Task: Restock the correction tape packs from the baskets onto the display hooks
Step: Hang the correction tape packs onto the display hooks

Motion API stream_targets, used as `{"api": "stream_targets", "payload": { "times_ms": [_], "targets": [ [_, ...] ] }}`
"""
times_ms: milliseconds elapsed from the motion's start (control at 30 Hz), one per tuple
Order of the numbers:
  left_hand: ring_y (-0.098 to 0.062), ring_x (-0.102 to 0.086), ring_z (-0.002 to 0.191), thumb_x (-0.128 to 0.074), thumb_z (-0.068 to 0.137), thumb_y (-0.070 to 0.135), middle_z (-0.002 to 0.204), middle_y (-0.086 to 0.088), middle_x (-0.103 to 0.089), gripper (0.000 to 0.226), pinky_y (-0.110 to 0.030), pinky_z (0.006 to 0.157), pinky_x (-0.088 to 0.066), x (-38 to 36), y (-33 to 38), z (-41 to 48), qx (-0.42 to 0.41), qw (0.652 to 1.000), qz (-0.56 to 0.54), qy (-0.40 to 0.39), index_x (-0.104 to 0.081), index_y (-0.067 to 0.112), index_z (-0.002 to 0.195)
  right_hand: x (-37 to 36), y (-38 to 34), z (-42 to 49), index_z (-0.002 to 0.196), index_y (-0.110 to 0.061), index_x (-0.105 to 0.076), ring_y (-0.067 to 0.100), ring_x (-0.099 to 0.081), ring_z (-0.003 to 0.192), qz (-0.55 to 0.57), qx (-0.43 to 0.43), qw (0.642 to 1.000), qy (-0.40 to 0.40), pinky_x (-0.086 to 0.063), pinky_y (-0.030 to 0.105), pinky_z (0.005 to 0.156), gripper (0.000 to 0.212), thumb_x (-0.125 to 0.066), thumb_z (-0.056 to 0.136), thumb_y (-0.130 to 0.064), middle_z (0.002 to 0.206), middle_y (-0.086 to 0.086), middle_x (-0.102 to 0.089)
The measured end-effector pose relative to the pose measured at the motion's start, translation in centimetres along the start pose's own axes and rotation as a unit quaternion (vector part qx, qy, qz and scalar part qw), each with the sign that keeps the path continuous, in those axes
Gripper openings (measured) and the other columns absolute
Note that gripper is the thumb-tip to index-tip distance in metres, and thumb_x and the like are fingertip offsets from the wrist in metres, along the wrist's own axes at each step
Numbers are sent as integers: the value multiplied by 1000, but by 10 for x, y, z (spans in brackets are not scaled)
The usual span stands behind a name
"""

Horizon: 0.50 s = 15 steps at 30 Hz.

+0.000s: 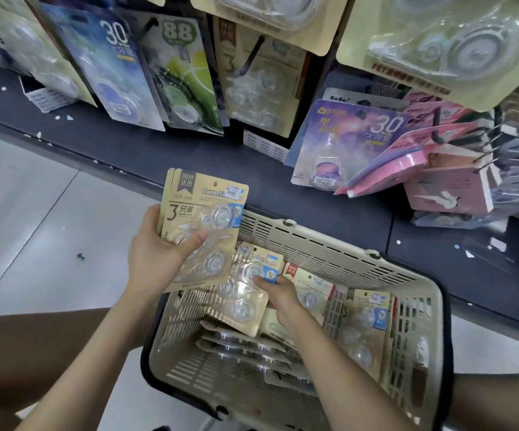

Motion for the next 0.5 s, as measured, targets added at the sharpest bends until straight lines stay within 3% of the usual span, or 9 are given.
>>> {"api": "stream_targets", "payload": {
  "times_ms": [167, 233, 300, 367, 500],
  "targets": [
    [-13, -64, 90, -85, 75, 23, 96, 24, -62, 53, -33, 83, -49, 2, 6, -3, -11, 1000, 12, -1, -50, 30, 114, 14, -9, -10, 101, -19, -62, 11, -62, 92, 5, 23, 998, -64, -47, 29, 80, 16, -70, 90, -11, 96, -6, -68],
    [-15, -65, 91, -85, 74, 24, 98, 21, -64, 52, -35, 83, -50, 4, 10, -5, -20, 1000, 17, -3, -51, 31, 114, 26, -16, -16, 106, -17, -63, 17, -65, 102, 0, 46, 996, -79, -48, 41, 96, 21, -71, 88, -11, 104, -3, -70],
    [-16, -65, 92, -85, 74, 26, 100, 16, -67, 51, -37, 85, -51, 6, 17, -8, -30, 999, 21, -4, -53, 27, 114, 42, -27, -25, 112, -17, -63, 23, -65, 108, -1, 75, 994, -77, -46, 49, 103, 28, -73, 86, -12, 108, -1, -72],
    [-15, -65, 90, -85, 74, 29, 101, 14, -67, 53, -37, 84, -50, 8, 27, -11, -43, 999, 25, -4, -54, 24, 117, 60, -42, -38, 111, -17, -65, 24, -66, 105, 9, 111, 991, -76, -49, 46, 99, 26, -71, 87, -10, 106, -1, -74],
    [-13, -62, 84, -85, 74, 25, 92, 27, -61, 51, -31, 75, -42, 10, 57, -21, -84, 996, 26, -5, -51, 31, 111, 97, -80, -76, 109, -17, -68, 24, -69, 101, 26, 197, 976, -84, -55, 37, 89, 23, -69, 87, -9, 107, 3, -75]
  ]
}}
Point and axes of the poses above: each hand's wrist, its own z-axis towards the middle knuckle, its own x-axis out of the back of the hand, y = z × x, the point moved 1 cm from there along z, towards the middle knuckle
